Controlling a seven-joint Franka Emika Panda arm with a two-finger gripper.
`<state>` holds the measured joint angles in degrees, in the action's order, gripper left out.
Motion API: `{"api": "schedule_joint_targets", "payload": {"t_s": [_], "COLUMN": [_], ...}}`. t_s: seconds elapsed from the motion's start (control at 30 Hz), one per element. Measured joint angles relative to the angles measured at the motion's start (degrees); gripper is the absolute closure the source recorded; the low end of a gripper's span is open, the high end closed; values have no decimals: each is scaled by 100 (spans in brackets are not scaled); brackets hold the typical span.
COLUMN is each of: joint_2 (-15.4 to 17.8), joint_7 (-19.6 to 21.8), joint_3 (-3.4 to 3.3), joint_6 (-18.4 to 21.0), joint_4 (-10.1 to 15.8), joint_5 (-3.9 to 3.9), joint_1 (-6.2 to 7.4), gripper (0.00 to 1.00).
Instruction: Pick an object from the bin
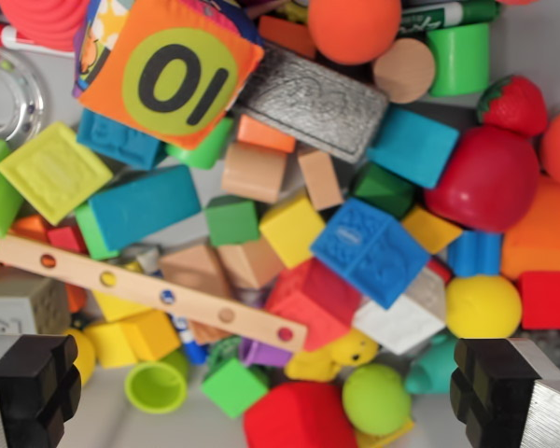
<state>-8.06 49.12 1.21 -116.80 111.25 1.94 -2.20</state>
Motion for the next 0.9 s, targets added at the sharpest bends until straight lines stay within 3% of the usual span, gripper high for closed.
{"api": "schedule_joint_targets", "payload": {"t_s": [0.5,0.9], "joint_2": [0,-90], "joint_7": [-16,-275], "joint_3": [0,25], "joint_6": [0,-61], "joint_4": [0,-10], "joint_5": [0,-4], "joint_1": [0,12], "gripper": [0,0]}}
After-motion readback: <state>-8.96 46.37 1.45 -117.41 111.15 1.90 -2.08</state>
